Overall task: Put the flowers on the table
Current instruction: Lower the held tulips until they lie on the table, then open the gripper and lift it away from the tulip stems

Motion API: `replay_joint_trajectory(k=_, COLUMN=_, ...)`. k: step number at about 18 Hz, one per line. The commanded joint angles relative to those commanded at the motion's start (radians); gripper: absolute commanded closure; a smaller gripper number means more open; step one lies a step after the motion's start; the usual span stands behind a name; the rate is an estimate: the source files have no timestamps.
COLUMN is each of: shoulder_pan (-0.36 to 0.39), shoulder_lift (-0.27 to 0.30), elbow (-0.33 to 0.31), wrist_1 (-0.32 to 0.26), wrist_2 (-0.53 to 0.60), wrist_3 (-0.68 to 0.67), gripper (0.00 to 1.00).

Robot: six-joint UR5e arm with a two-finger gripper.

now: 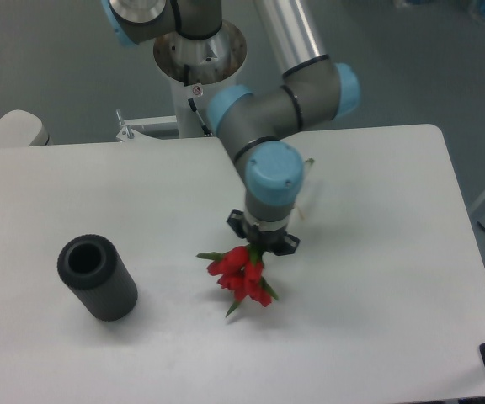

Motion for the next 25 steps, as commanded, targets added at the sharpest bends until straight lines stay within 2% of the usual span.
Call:
replay_joint_trajectory(k=4, shoulder_pan=-0.026, shoulder_lift=0.015, elbow=-0.032, wrist_1=0.002, wrist_2=0.0, wrist_3=-0.014, gripper=0.9)
replay_joint_trajectory(k=6, shoulder_pan=-0.029, shoulder_lift=0.02, elbow=-0.041, wrist_1=0.003, wrist_2=-0.012, wrist_3=-0.012, gripper=0.81)
replay_joint_trajectory(k=11, shoulder_pan=-0.034, shoulder_lift=0.017, elbow=-0.072, wrist_1=0.077, wrist_2=-0.015, wrist_3=-0.005, gripper=0.67)
replay_joint_trajectory(k=12, shoulder_pan=-0.032, shoulder_lift=0.017, elbow=-0.072, wrist_1=0.08, wrist_2=-0.015, wrist_3=-0.003, gripper=0.51)
replay_joint_trajectory(k=13, shoulder_pan=-0.032, shoulder_lift=0.015, elbow=-0.072, wrist_1=0.083, wrist_2=-0.015, wrist_3=-0.002, gripper=0.27)
replay_joint_trajectory(k=14, shoulder_pan=-0.032, shoulder_lift=0.015, elbow=-0.072, wrist_1=0.083, wrist_2=-0.014, wrist_3=-0.002, gripper=0.08)
replay_joint_trajectory(k=15, shoulder_pan=-0.031, shoulder_lift=0.017, elbow=-0.071, wrist_1=0.083, wrist_2=-0.015, wrist_3=-0.002, gripper=0.0)
replay_joint_trajectory(k=22, shoulder_pan=-0.014, shoulder_lift=0.021, elbow=-0.049, wrist_1=0.081, wrist_2=-0.015, wrist_3=0.008, gripper=0.0)
replay_joint_trajectory(k=25, shoulder_pan=0.0, shoulder_lift=0.021, elbow=-0.014, wrist_1=0.078, wrist_2=-0.015, wrist_3=0.092, gripper=0.0)
